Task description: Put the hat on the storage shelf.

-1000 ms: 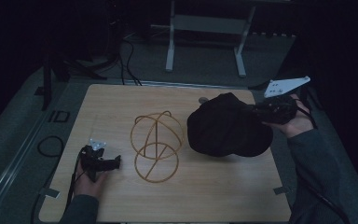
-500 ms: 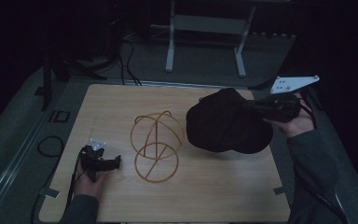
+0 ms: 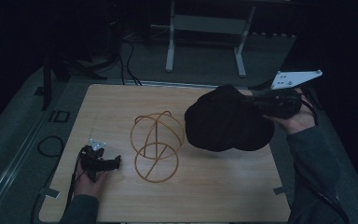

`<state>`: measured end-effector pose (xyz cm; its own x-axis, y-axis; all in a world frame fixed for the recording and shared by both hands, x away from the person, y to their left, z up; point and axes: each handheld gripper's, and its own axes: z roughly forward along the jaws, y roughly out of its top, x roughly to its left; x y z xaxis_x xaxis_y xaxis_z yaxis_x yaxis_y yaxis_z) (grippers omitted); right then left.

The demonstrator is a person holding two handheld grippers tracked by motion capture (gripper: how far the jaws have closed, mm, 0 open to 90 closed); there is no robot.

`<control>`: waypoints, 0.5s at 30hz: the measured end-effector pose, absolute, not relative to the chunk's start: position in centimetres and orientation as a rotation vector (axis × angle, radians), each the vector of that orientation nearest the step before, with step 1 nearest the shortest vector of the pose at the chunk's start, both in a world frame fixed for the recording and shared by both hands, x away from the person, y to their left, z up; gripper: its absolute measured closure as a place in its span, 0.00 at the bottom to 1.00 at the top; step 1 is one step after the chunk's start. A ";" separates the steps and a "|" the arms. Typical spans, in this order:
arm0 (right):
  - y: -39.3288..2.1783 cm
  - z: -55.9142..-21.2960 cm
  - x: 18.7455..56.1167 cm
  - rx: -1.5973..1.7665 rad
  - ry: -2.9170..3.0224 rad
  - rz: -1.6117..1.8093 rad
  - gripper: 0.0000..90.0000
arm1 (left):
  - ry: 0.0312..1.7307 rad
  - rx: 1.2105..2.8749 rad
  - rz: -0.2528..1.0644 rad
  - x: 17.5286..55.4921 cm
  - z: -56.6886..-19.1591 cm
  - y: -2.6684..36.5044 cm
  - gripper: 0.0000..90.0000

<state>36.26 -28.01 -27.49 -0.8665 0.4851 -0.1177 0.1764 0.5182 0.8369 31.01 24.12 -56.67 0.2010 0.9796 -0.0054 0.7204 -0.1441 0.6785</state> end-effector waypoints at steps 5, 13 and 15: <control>-27.9 -26.8 36.2 0.531 2.429 1.284 0.95 | 1.577 1.929 0.611 31.0 -56.7 24.1 0.00; -27.6 -25.9 36.0 0.510 2.440 1.266 0.95 | 1.577 1.929 0.610 31.0 -56.7 24.1 0.00; -27.5 -25.7 35.9 0.498 2.442 1.256 0.95 | 1.577 1.929 0.610 31.0 -56.7 24.1 0.00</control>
<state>35.92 -27.47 -25.69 -0.8773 0.4576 -0.1447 0.1483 0.5452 0.8251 31.01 24.11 -56.67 0.2009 0.9796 -0.0065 0.7205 -0.1433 0.6785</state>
